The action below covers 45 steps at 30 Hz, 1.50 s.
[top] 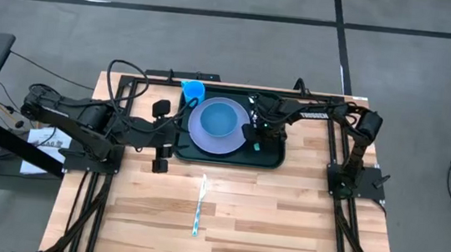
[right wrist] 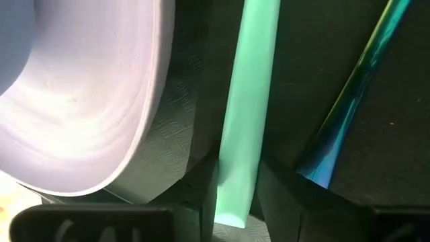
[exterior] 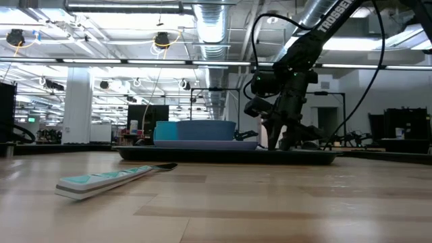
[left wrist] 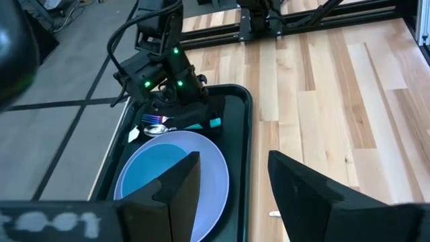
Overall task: Set up tray
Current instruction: Put the spoon on top of the table napkin to the left of the table fork on the tray, then put the knife on top of the table napkin to the right of the fork on the tray
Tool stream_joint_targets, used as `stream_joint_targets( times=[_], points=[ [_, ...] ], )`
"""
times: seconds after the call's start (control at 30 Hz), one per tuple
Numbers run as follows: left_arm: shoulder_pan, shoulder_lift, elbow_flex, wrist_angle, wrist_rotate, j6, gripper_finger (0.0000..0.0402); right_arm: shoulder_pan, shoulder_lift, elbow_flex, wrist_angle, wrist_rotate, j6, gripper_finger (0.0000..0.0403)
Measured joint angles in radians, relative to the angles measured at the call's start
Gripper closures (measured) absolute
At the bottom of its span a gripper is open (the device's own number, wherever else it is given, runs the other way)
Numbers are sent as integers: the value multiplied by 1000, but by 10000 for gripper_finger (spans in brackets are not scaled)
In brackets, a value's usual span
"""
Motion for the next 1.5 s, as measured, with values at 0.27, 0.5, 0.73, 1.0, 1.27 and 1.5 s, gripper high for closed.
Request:
stream_joint_targets(
  times=[0.27,0.5,0.73,1.0,1.27,1.5],
  points=[
    [0,0,0,2,0,0,235,2,-1,0,5,-3,-1,274],
    [0,0,0,2,0,-10,235,9,-8,1,2,-15,-13,238],
    [0,0,0,-8,1,-12,235,30,-93,-1,-37,24,-26,230],
    [0,0,0,-90,2,-121,235,172,-239,-1,-36,151,-30,234],
    [-39,0,-18,-170,-21,-234,235,406,-253,0,180,258,110,239],
    [-146,0,-75,-203,-103,-269,235,587,-122,22,514,352,228,258]
  ],
)
